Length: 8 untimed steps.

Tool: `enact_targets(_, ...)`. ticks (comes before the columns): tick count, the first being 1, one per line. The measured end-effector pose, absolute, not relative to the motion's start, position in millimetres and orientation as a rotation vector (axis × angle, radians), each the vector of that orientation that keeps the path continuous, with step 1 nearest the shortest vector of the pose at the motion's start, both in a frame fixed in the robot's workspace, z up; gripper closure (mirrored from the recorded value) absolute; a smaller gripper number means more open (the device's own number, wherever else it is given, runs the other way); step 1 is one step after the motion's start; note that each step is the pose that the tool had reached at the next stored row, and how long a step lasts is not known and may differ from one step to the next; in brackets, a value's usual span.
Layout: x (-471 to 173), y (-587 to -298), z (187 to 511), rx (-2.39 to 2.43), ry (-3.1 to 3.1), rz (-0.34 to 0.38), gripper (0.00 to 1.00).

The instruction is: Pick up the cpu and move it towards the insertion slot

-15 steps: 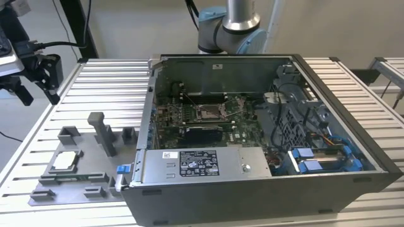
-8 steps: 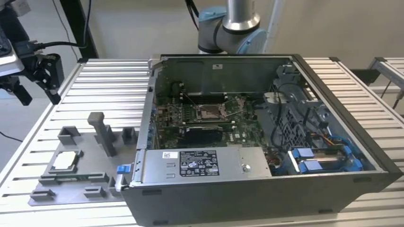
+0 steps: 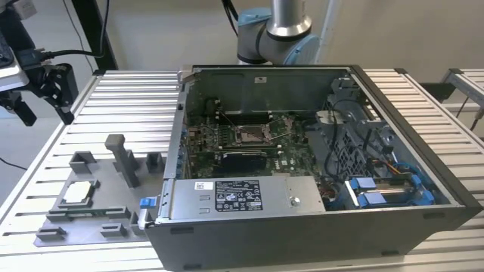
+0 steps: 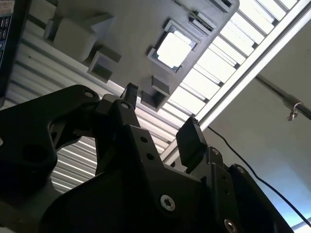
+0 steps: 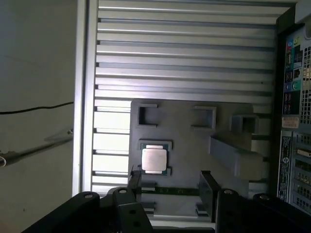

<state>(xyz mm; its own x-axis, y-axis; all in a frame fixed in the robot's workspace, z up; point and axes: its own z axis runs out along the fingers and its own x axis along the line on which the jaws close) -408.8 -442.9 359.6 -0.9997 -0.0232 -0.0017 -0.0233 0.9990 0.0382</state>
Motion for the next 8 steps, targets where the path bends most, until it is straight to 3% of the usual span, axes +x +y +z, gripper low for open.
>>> enact_targets(8,-408.8,-442.9,359.6,-0.037,3.140,0.060,0.00)
